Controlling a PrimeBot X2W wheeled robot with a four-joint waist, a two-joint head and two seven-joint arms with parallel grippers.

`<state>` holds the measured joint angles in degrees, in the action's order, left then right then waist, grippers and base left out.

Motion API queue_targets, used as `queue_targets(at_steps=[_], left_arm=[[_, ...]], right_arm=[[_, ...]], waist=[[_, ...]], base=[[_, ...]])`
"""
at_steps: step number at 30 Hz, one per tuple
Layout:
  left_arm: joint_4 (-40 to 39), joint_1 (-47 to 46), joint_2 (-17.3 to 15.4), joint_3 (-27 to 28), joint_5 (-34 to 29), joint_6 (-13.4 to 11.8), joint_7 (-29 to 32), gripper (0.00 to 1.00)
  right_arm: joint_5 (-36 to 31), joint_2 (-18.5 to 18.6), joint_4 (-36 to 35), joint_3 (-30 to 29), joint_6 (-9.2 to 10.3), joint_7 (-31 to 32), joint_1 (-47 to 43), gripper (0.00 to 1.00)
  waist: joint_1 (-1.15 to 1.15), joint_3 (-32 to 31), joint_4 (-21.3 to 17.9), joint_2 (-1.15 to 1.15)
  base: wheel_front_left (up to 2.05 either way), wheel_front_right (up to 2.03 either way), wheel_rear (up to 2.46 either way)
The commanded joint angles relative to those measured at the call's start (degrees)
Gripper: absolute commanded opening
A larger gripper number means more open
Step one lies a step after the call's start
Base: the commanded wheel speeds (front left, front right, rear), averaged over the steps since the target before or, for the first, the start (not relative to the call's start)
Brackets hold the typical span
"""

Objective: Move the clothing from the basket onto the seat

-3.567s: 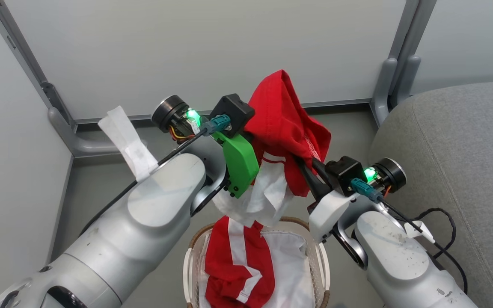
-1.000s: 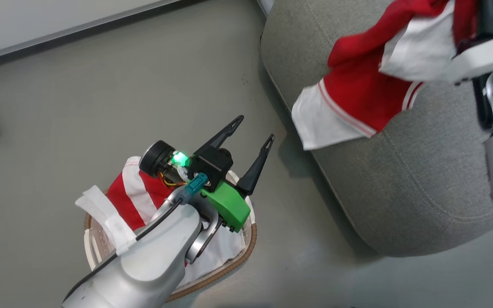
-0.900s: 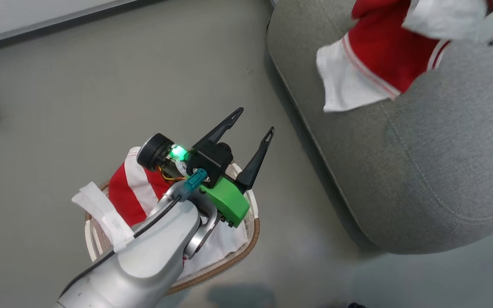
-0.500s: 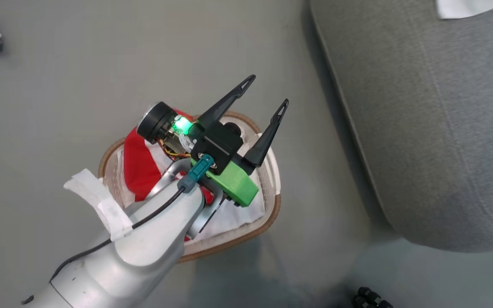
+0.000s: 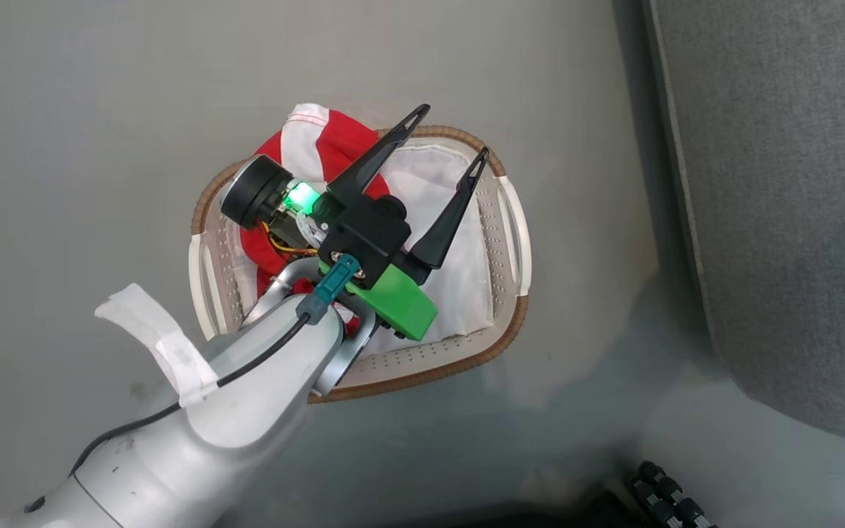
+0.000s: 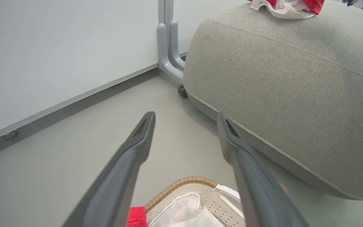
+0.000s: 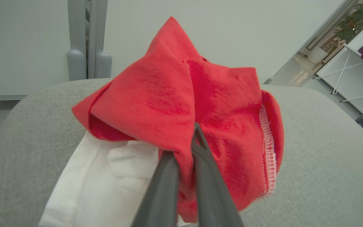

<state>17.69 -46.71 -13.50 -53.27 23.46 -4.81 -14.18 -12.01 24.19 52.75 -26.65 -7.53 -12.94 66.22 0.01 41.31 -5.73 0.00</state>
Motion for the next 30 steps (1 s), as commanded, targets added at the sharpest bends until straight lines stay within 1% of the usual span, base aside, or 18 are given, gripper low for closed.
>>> queue_targets(at_steps=[1,4,5,6,7,8,14,20,26,30], left_arm=[[0.2,-1.0,-0.5,0.1,-0.6,-0.1,-0.2,1.0],[0.5,-0.8,-0.6,0.1,-0.3,0.0,-0.3,1.0],[0.7,-0.7,-0.7,0.1,-0.1,0.0,-0.3,1.0],[0.8,-0.7,-0.8,0.1,0.0,0.0,-0.4,1.0],[1.0,-0.5,-0.9,0.2,0.2,0.0,-0.4,1.0],[1.2,-0.3,-0.9,0.2,0.3,0.0,-0.4,1.0],[2.1,1.5,-0.9,1.0,1.4,-0.3,-0.6,1.0],[3.5,4.1,-0.1,3.4,3.4,-0.4,-1.1,1.0],[3.6,8.0,0.8,8.2,4.0,-0.7,-1.1,1.0],[3.1,11.9,1.2,13.0,3.5,-1.4,-1.0,1.0]], right_arm=[[-0.9,-0.6,0.9,-0.4,0.08,-0.7,-1.0,0.0],[-2.6,-2.4,2.5,-1.1,0.08,-1.6,-2.3,0.0],[-3.0,-3.0,2.6,-1.1,0.08,-1.8,-2.6,0.05],[-3.5,-3.8,2.4,-0.8,0.08,-2.0,-2.9,0.2],[-3.6,-4.6,1.9,-0.5,0.08,-2.2,-3.3,0.81],[-3.5,-5.0,1.4,-0.6,0.08,-2.2,-3.6,0.99],[-1.8,-7.9,-4.3,2.4,0.08,-2.3,-7.4,1.0],[0.9,-8.8,-8.2,6.2,0.07,-2.3,-11.9,1.0],[3.4,-10.1,-11.4,11.0,0.08,-2.3,-14.5,1.0],[5.5,-11.8,-13.4,13.5,0.08,-2.3,-17.1,1.0]], waist=[[-0.01,0.5,0.6,0.0],[-0.01,-0.1,0.2,0.0],[-0.01,-0.4,0.1,0.0],[-0.01,-0.8,0.0,0.0],[-0.01,-1.2,-0.1,0.0],[-0.01,-1.6,-0.3,0.0],[-0.01,-5.3,-1.0,0.0],[-0.01,-10.7,-0.9,0.0],[-0.01,-16.5,0.2,0.0],[-0.01,-20.4,1.4,0.0]], base=[[0.0,0.0,0.0],[0.0,0.0,0.0],[0.0,0.0,0.0],[0.0,0.0,0.0],[0.0,0.0,0.0],[0.0,0.0,0.0],[0.0,0.0,0.0],[0.0,0.0,0.0],[0.0,0.0,0.0],[0.0,0.0,0.0]])
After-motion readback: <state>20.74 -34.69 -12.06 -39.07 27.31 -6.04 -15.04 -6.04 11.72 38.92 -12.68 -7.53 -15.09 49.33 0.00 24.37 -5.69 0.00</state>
